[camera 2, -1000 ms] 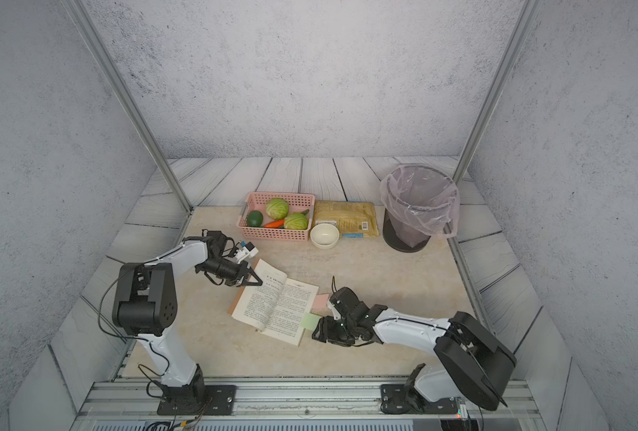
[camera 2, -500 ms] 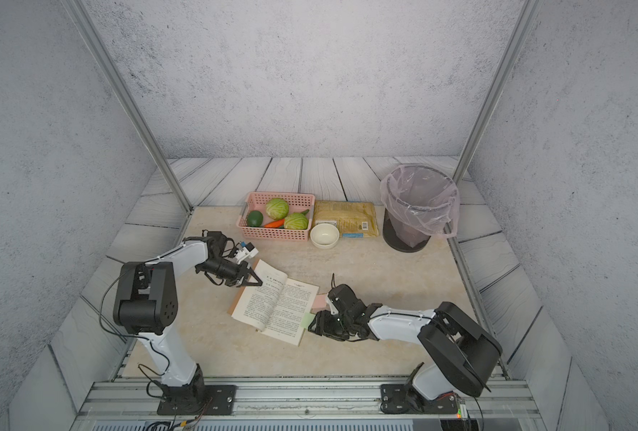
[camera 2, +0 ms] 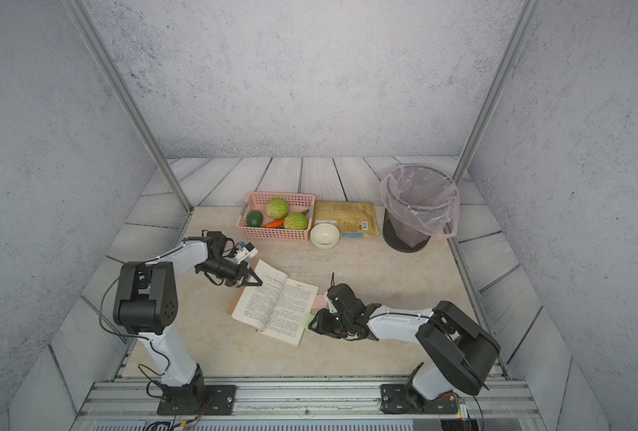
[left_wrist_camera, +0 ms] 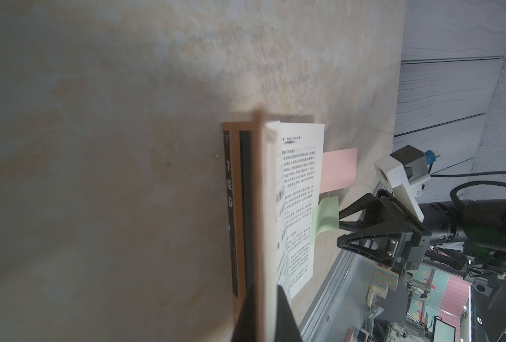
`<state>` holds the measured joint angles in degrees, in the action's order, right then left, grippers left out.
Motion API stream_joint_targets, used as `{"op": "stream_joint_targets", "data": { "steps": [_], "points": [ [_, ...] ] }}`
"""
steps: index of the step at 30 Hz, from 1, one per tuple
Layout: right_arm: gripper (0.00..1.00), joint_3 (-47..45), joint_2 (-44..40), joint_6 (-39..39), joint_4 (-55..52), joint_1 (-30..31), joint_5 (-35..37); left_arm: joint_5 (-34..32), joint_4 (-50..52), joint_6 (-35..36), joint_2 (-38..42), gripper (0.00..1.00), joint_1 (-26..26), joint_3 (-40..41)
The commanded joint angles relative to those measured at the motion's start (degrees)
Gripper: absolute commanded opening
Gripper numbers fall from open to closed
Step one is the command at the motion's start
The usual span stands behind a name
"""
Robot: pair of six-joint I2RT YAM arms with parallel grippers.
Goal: Peel off the used sticky note
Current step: Tear off the note from the book.
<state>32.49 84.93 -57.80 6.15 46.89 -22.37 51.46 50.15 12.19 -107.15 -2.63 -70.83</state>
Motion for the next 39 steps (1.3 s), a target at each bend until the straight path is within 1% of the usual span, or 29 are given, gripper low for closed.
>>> {"op": "stream_joint_targets", "data": {
  "steps": [1,5,11,14,22,33,39],
  "points": [
    [0.40,0.28,-1.25,0.93,-1.37,-0.13,1.83,-1.01,-0.30,0.48,-1.46,0.00,0.46,0.77],
    [0.32,0.38,-1.21,0.58,-2.45,-0.05,2.81,-1.01,-0.28,0.47,-1.48,0.00,0.45,0.77],
    [0.14,0.12,-2.98,-0.39,-4.57,0.11,5.46,-1.09,-0.33,0.47,-1.61,0.00,0.50,0.86],
    [0.01,0.18,-3.68,-0.02,-5.36,0.21,5.85,-1.10,-0.38,0.39,-1.78,0.00,0.51,0.73],
    [0.00,1.33,-3.89,1.74,-6.69,0.88,5.10,-1.19,-0.39,0.21,-1.74,0.00,0.54,0.77],
    [0.00,4.80,-5.56,6.95,-14.30,2.98,8.84,-1.06,-0.48,0.12,-1.92,0.00,0.56,0.69],
    [0.00,8.91,-4.83,11.24,-19.06,5.55,11.42,-0.93,-0.44,0.12,-1.92,0.00,0.61,0.69]
  ]
}}
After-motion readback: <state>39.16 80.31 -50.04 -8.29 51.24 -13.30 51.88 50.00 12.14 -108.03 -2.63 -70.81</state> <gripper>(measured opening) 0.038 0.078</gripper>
